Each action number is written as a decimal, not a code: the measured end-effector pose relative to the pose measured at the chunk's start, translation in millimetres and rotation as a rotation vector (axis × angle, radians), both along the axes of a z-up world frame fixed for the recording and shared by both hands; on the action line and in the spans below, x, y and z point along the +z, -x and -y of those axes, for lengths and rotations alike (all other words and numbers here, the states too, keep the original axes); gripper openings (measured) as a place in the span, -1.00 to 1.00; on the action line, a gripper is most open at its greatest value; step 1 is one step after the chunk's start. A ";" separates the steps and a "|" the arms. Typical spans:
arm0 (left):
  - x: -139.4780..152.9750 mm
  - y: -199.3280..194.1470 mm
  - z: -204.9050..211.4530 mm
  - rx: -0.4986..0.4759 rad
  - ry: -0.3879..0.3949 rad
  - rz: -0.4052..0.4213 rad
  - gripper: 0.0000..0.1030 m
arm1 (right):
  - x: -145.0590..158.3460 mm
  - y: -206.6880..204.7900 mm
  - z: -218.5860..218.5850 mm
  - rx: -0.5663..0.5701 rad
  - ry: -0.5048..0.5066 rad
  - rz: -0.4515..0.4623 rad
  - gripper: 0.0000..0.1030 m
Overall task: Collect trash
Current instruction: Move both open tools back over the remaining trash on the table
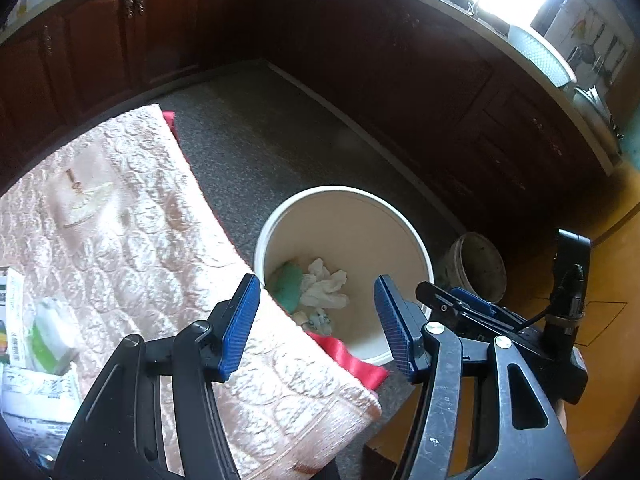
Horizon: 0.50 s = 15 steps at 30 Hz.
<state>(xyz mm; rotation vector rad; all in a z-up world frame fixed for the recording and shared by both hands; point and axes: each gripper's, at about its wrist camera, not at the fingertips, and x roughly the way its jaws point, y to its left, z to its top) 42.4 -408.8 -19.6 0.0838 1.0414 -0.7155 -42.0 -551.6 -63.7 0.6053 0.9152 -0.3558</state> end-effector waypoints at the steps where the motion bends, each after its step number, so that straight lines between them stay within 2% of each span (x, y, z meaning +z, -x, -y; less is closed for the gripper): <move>1: 0.5 0.5 -2.2 0.004 0.001 0.001 0.12 | 1.2 0.0 -2.2 0.003 0.003 0.000 0.28; 15: 15.5 8.1 -47.6 0.077 -0.020 0.041 0.13 | 18.9 -0.3 -33.0 0.049 0.046 0.007 0.34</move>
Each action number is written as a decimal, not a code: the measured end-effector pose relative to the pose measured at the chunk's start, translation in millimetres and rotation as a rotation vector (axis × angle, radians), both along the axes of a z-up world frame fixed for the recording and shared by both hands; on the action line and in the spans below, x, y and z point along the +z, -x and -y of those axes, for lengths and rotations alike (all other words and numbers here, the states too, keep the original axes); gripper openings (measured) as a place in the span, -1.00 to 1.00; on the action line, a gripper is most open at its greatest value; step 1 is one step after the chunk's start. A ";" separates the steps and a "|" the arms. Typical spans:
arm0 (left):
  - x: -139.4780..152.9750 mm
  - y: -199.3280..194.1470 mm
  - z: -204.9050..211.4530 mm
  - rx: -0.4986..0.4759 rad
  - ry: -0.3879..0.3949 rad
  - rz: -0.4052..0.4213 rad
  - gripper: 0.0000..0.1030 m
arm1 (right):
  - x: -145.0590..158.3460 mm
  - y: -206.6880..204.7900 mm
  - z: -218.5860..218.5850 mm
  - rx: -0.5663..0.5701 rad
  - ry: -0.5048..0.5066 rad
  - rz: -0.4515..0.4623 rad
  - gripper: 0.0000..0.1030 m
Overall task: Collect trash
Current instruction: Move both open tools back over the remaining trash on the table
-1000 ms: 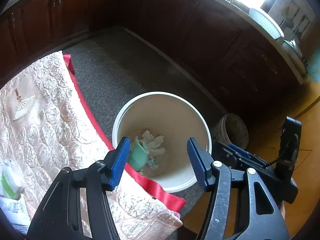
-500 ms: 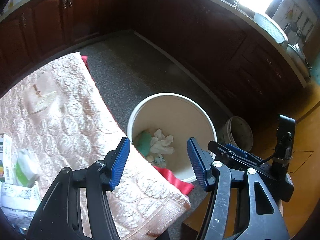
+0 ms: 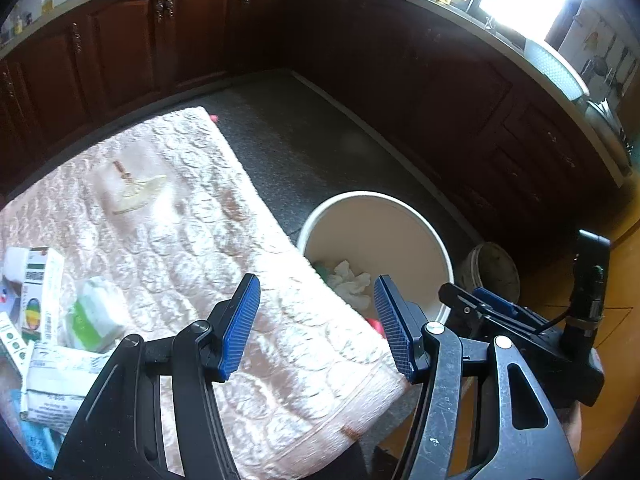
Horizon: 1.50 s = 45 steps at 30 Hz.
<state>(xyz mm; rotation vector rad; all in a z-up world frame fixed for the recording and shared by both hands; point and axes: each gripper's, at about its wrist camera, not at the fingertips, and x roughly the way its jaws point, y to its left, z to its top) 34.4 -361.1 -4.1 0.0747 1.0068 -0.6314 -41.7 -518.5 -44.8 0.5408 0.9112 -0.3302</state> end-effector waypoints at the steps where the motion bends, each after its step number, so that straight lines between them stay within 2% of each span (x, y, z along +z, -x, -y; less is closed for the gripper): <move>1: 1.2 0.3 -4.5 0.007 0.000 0.004 0.13 | 2.2 -0.1 -3.3 0.004 0.003 0.002 0.34; 7: 8.0 1.4 -32.0 0.047 -0.006 0.025 0.22 | 16.8 -3.2 -22.6 0.041 0.020 0.025 0.35; 25: 19.8 4.8 -116.8 0.159 -0.003 0.040 0.25 | 50.9 -26.0 -102.6 0.201 0.057 0.079 0.46; 37: 19.3 5.3 -214.6 0.255 -0.002 -0.011 0.25 | 40.3 -57.9 -174.3 0.374 0.005 0.053 0.47; 45: 5.4 16.0 -278.2 0.319 -0.021 -0.063 0.25 | 27.1 -73.3 -224.1 0.490 -0.014 0.015 0.49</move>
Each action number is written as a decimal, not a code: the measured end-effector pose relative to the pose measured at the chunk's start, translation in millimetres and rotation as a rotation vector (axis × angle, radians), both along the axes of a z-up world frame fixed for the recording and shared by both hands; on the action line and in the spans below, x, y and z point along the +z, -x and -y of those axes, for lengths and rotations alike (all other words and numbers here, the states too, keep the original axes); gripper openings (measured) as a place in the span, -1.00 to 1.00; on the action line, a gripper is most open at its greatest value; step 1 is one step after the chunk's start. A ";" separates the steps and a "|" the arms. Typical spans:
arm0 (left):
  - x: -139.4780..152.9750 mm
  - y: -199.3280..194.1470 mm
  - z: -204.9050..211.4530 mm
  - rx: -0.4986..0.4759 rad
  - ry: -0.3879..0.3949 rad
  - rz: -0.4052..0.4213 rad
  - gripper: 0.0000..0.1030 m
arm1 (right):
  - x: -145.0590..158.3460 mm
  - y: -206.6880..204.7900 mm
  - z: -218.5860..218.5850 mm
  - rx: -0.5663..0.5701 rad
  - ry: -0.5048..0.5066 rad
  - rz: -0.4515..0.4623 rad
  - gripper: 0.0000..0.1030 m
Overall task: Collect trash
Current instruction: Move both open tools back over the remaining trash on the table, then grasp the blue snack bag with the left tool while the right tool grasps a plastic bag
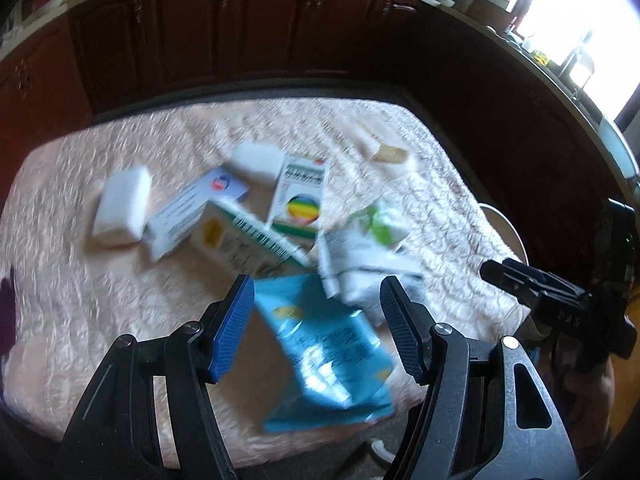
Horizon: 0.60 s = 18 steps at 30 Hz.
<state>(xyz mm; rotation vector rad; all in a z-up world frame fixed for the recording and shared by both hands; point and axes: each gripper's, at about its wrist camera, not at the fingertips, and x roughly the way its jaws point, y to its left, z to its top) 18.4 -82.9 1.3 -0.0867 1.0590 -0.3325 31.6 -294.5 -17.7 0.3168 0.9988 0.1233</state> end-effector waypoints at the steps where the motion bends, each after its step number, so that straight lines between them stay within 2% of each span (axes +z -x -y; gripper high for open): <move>1: -2.6 2.3 -5.3 -0.001 0.007 -0.013 0.25 | -1.7 -0.8 -4.3 0.011 0.001 -0.006 0.50; 7: -24.5 15.0 -22.6 -0.017 0.051 -0.075 0.33 | -16.9 -11.7 -28.7 0.078 -0.007 -0.055 0.53; 12: -45.0 9.2 -19.7 -0.021 0.108 -0.143 0.33 | -26.5 -18.9 -37.0 0.084 -0.003 -0.080 0.53; 18: -58.1 3.3 -8.0 -0.041 0.144 -0.165 0.33 | -29.8 -35.6 -36.8 0.064 0.003 -0.072 0.53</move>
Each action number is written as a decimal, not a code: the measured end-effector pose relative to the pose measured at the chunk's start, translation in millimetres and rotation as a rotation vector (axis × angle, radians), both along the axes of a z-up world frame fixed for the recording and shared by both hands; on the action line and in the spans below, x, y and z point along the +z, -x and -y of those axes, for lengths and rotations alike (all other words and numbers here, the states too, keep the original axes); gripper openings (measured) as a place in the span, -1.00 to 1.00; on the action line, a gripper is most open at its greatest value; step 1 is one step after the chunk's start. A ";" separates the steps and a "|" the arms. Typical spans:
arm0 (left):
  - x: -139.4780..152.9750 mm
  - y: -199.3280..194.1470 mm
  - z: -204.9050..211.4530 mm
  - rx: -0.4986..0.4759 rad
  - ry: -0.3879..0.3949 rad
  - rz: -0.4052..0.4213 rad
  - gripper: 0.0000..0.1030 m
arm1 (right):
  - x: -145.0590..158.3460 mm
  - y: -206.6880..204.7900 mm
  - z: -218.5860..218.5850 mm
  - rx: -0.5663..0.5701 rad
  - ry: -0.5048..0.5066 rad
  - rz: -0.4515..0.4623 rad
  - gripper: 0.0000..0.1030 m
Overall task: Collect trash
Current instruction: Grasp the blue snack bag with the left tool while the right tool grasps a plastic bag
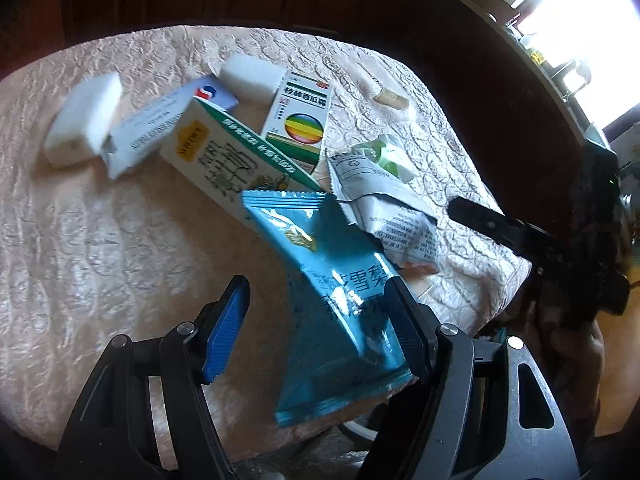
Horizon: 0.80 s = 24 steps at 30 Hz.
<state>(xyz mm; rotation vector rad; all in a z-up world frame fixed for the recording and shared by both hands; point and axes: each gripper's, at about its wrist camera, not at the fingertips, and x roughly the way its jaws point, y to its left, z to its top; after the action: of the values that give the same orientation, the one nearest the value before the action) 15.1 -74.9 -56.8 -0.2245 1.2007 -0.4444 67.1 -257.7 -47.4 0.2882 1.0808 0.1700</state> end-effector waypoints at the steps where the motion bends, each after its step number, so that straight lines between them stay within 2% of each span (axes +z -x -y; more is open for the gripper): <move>1: -1.5 -1.3 0.6 0.003 0.012 -0.007 0.33 | -2.0 -5.1 0.1 -0.003 -0.006 -0.002 0.53; 4: -6.7 -6.0 2.2 0.009 0.043 -0.037 0.33 | -9.9 -24.1 -0.9 -0.016 -0.013 -0.020 0.53; 7: -11.2 -6.7 4.6 0.002 0.040 -0.049 0.31 | -19.6 -44.2 -2.6 -0.032 -0.031 -0.035 0.53; 9: -13.3 -6.3 6.3 -0.013 0.047 -0.052 0.13 | -26.4 -54.3 -5.8 -0.035 -0.039 -0.048 0.53; 10: -14.2 -6.0 7.1 -0.026 0.048 -0.057 -0.06 | -31.4 -61.4 -8.6 -0.033 -0.047 -0.055 0.53; 11: -15.0 -5.7 8.4 -0.036 0.044 -0.059 -0.08 | -34.5 -64.8 -11.1 -0.029 -0.051 -0.058 0.53; 12: -15.5 -5.4 8.5 -0.038 0.045 -0.056 -0.10 | -37.7 -68.2 -14.3 -0.023 -0.050 -0.059 0.44; 13: -15.6 -5.1 8.4 -0.042 0.048 -0.052 -0.17 | -41.4 -72.2 -18.9 -0.016 -0.035 -0.056 0.15; 16: -14.6 -1.9 4.3 -0.036 0.043 -0.040 -0.27 | -40.9 -74.2 -26.0 0.014 -0.027 -0.043 -0.20; 19: -7.4 2.2 -4.1 -0.026 0.032 -0.015 -0.31 | -28.6 -68.9 -27.0 0.033 -0.007 0.017 -0.34; 24: 12.9 5.4 -22.9 0.009 0.011 0.044 -0.34 | 2.0 -55.4 -4.6 -0.019 -0.059 0.114 -0.40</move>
<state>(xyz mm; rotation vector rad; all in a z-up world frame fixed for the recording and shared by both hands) 9.7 -52.0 -43.9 -0.2285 1.1540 -0.4461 122.5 -253.1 -45.5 0.3376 0.9615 0.1991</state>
